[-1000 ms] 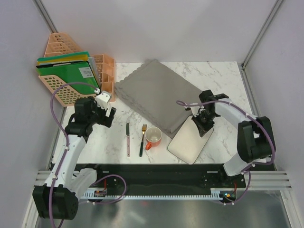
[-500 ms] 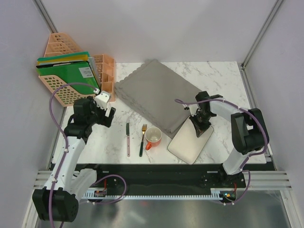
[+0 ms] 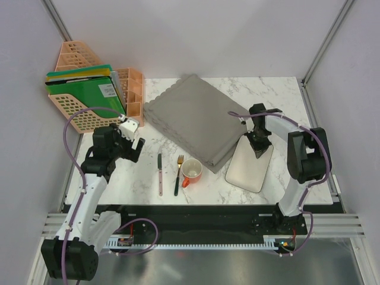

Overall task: Set the dinner table for one person
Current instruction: Move the plate to the corner of the board.

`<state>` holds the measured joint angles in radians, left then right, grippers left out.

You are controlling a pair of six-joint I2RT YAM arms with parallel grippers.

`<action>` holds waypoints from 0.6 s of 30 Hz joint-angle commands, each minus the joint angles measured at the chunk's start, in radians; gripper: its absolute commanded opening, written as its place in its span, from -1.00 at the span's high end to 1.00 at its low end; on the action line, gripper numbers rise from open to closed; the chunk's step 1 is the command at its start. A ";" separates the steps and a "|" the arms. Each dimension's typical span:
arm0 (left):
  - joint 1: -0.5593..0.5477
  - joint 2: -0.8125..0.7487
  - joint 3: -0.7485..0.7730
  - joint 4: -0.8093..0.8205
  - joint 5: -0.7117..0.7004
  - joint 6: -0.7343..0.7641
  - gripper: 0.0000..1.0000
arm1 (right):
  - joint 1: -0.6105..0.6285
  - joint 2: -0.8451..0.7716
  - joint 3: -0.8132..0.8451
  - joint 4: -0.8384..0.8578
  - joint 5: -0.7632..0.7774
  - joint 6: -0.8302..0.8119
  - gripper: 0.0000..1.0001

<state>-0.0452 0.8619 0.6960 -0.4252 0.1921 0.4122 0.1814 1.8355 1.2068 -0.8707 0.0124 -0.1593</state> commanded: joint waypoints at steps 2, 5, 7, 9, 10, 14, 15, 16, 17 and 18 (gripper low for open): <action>0.004 -0.027 -0.003 0.013 -0.009 0.048 -1.00 | -0.071 0.120 0.031 0.193 0.182 0.004 1.00; 0.004 -0.032 -0.003 0.006 -0.016 0.056 -1.00 | -0.098 0.163 0.074 0.194 0.181 0.006 1.00; 0.004 -0.035 -0.006 0.006 -0.014 0.056 -1.00 | -0.117 0.194 0.117 0.194 0.184 0.010 1.00; 0.004 -0.037 -0.007 0.003 -0.010 0.051 -1.00 | -0.128 0.244 0.169 0.193 0.189 0.015 1.00; 0.004 -0.038 -0.010 0.003 -0.008 0.050 -1.00 | -0.129 0.283 0.187 0.191 0.199 0.017 1.00; 0.004 -0.047 -0.018 -0.003 -0.014 0.053 -1.00 | -0.141 0.375 0.282 0.185 0.247 0.014 1.00; 0.004 -0.053 -0.023 -0.006 -0.016 0.053 -1.00 | -0.146 0.392 0.328 0.176 0.256 0.012 1.00; 0.004 -0.055 -0.024 -0.007 -0.019 0.057 -1.00 | -0.154 0.428 0.353 0.171 0.261 0.017 1.00; 0.004 -0.058 -0.026 -0.009 -0.022 0.059 -1.00 | -0.169 0.445 0.378 0.164 0.262 0.018 1.00; 0.004 -0.061 -0.027 -0.010 -0.023 0.060 -1.00 | -0.178 0.462 0.434 0.145 0.262 0.021 1.00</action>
<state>-0.0452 0.8246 0.6750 -0.4328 0.1833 0.4366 0.0628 2.1258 1.6054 -0.9825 0.2127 -0.1497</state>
